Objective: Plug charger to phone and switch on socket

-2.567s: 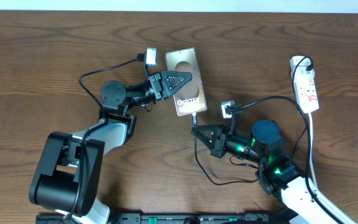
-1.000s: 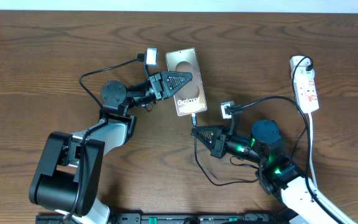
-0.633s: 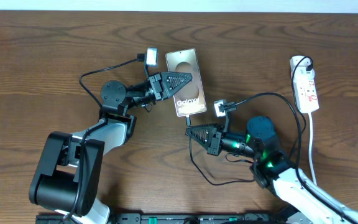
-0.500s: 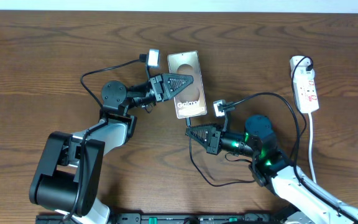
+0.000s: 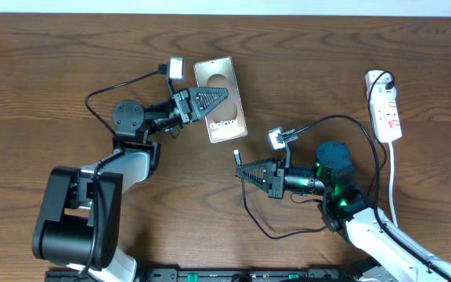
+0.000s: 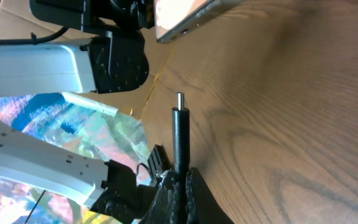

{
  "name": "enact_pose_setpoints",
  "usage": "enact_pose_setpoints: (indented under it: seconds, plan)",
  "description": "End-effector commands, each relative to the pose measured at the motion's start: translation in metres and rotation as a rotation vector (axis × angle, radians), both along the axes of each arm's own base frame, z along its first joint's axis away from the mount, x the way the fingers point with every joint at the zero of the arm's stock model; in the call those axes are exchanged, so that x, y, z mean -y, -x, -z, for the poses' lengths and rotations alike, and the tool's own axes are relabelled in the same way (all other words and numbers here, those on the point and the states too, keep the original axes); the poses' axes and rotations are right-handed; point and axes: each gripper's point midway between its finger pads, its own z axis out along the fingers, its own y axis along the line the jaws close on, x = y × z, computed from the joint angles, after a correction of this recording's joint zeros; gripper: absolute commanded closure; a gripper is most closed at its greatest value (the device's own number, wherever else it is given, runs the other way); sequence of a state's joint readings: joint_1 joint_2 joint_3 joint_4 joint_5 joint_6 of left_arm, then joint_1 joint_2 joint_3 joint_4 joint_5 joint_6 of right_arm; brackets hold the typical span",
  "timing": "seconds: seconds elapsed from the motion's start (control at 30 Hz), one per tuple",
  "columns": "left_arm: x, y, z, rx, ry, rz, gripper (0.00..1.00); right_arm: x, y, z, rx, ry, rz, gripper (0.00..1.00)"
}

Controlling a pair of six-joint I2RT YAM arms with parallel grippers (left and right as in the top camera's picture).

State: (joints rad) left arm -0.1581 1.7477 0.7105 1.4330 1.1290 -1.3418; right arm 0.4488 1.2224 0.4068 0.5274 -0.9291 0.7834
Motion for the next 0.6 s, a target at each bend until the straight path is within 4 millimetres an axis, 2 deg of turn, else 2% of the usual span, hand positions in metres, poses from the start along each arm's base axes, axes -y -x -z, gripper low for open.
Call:
enact_pose_setpoints:
  seconds: [0.0, 0.1, 0.17, 0.2, 0.3, 0.37, 0.43, 0.57]
  plan:
    - [0.002, 0.005, -0.011, 0.038, 0.003, 0.021, 0.92, -0.001, 0.003, -0.015, 0.074, -0.027, -0.038, 0.99]
    - [0.002, 0.004, -0.011, 0.037, 0.004, 0.017, 0.93, 0.0, -0.001, -0.01, 0.065, -0.008, -0.016, 0.99]
    - [0.002, 0.003, -0.011, 0.037, 0.005, 0.013, 0.93, 0.007, -0.009, 0.014, 0.008, 0.077, 0.058, 0.99]
    - [0.002, 0.003, -0.011, 0.038, 0.005, 0.013, 0.93, 0.014, -0.014, 0.033, -0.046, 0.145, 0.12, 0.99]
    - [0.001, 0.003, -0.011, 0.038, 0.005, 0.013, 0.93, 0.045, -0.024, 0.086, -0.18, 0.37, 0.31, 0.99]
    - [0.0, 0.004, -0.01, 0.038, 0.002, 0.015, 0.93, 0.062, -0.027, 0.105, -0.218, 0.468, 0.395, 0.99]
    - [-0.001, 0.003, -0.01, 0.038, 0.001, 0.015, 0.92, 0.069, -0.03, 0.108, -0.217, 0.498, 0.431, 0.99]
    - [-0.006, 0.002, -0.01, 0.038, -0.003, 0.01, 0.93, 0.074, -0.038, 0.105, -0.215, 0.529, 0.469, 0.86]
